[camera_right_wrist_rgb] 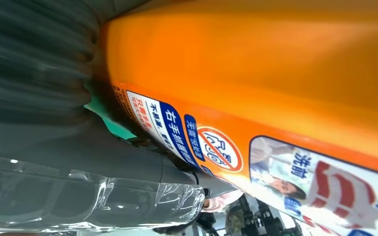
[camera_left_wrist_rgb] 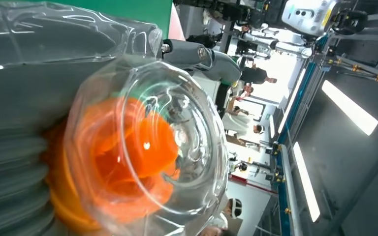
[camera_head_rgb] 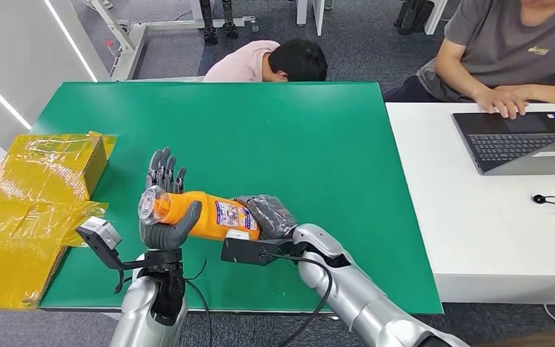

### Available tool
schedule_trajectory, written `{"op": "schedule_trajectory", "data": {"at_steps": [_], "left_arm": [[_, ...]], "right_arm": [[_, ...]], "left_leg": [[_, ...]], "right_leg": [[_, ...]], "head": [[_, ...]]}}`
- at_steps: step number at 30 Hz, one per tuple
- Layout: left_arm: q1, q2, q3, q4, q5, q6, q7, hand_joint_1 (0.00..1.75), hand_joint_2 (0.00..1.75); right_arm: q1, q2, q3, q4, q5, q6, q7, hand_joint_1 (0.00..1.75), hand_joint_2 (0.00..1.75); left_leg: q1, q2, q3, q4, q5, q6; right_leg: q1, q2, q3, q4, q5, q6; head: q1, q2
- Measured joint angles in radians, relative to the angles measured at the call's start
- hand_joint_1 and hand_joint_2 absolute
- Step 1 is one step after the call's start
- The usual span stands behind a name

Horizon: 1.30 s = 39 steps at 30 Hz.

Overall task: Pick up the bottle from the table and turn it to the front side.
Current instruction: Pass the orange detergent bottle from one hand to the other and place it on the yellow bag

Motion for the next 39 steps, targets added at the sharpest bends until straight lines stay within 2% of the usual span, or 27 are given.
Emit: {"op": "schedule_trajectory", "data": {"at_steps": [5, 9, 18, 24, 39], "left_arm": [[0.004, 0.0, 0.018, -0.018, -0.006, 0.01, 0.0, 0.0, 1.75], [0.006, 0.0, 0.026, -0.031, -0.009, 0.008, 0.0, 1.75, 1.75], [0.008, -0.001, 0.029, -0.047, 0.013, -0.043, -0.005, 1.75, 1.75], [0.007, -0.002, 0.035, -0.054, 0.018, -0.077, -0.006, 1.75, 1.75], [0.002, -0.003, 0.041, -0.064, -0.015, -0.121, -0.006, 1.75, 1.75]], "right_arm": [[0.023, 0.001, -0.009, -0.027, 0.003, 0.003, -0.002, 1.75, 1.75], [0.039, 0.001, -0.02, -0.04, 0.005, 0.005, -0.002, 1.75, 1.75], [0.053, 0.001, -0.045, -0.059, 0.007, -0.016, -0.01, 1.75, 1.75], [0.082, 0.001, -0.064, -0.091, 0.0, -0.061, -0.015, 1.75, 1.75], [0.169, 0.003, -0.104, -0.185, -0.011, -0.098, -0.006, 1.75, 1.75]], "left_leg": [[0.0, 0.0, 0.0, 0.0, 0.0, 0.0], [0.0, 0.0, 0.0, 0.0, 0.0, 0.0], [0.0, 0.0, 0.0, 0.0, 0.0, 0.0], [0.0, 0.0, 0.0, 0.0, 0.0, 0.0], [0.0, 0.0, 0.0, 0.0, 0.0, 0.0]], "right_leg": [[0.0, 0.0, 0.0, 0.0, 0.0, 0.0], [0.0, 0.0, 0.0, 0.0, 0.0, 0.0], [0.0, 0.0, 0.0, 0.0, 0.0, 0.0], [0.0, 0.0, 0.0, 0.0, 0.0, 0.0], [0.0, 0.0, 0.0, 0.0, 0.0, 0.0]], "head": [[0.0, 0.0], [0.0, 0.0], [0.0, 0.0], [0.0, 0.0], [0.0, 0.0]]}}
